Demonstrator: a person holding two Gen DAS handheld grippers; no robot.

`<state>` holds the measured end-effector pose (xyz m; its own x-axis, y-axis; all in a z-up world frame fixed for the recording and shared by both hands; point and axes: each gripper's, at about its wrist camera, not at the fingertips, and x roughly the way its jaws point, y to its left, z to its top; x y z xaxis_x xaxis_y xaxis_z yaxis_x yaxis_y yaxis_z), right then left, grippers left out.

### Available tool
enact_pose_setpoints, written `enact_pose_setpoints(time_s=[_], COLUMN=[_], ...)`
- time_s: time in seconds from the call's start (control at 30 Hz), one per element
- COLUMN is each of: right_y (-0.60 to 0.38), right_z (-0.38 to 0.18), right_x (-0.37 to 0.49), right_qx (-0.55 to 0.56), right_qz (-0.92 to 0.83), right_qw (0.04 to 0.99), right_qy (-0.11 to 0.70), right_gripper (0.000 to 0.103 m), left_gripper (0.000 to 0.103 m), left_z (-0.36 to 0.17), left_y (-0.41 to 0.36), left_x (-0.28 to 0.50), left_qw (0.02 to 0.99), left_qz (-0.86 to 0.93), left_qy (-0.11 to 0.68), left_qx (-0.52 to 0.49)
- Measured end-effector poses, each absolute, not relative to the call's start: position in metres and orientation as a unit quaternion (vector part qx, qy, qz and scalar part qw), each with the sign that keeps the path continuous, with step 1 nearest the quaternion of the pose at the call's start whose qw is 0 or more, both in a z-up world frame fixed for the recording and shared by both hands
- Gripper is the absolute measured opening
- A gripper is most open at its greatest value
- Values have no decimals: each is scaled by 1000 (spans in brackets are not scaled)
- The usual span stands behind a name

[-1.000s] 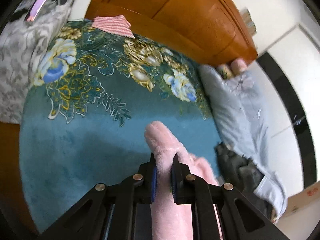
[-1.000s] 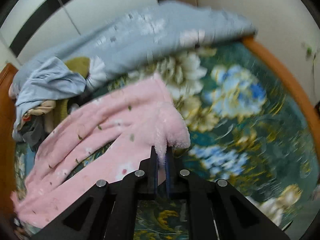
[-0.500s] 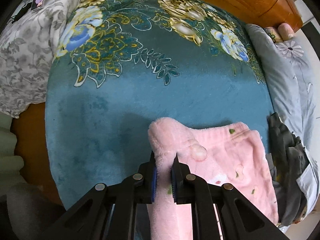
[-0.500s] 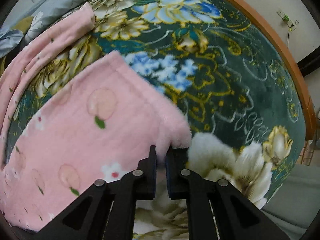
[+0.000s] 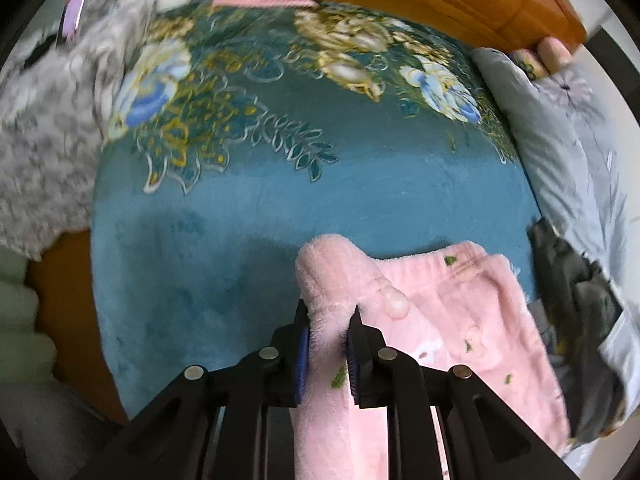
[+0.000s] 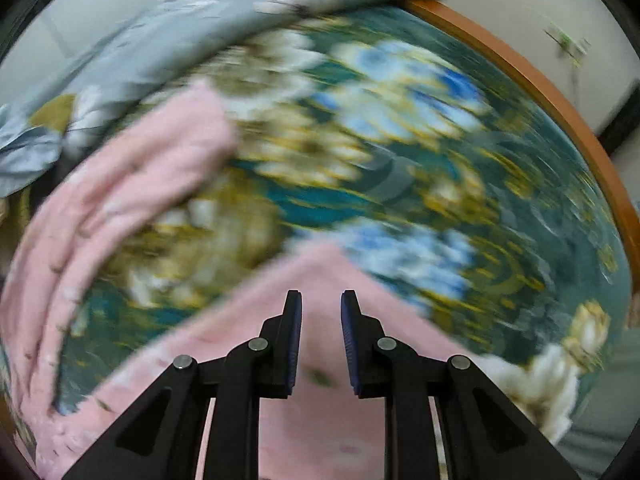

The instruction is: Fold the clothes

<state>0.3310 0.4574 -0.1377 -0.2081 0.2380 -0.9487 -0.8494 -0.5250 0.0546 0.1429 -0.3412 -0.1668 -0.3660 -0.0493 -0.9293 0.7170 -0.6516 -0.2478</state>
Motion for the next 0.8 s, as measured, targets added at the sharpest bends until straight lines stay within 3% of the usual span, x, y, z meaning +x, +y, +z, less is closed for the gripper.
enact_pose_setpoints(time_s=[0.23,0.43,0.57,0.8], right_y=[420,400,406,446], right_z=[-144,-162,-169,-173], right_x=[237,192,182,185], right_qx=[-513,-540,-541,-503], right_qz=[765,769,769,756], right_qw=[279,232,229,260], right_qy=[271,251,253,328], right_gripper=[31,31,33,34], left_gripper=[29,50,51,51], left_z=[-152,-143,-144,-157], left_y=[-318,-325,-337,-306], left_x=[148,154,152,104], left_qw=[254,285,284,170], left_qz=[-781,-782,-775,-778], left_qy=[285,270,291,342], left_qx=[495,484,484,498])
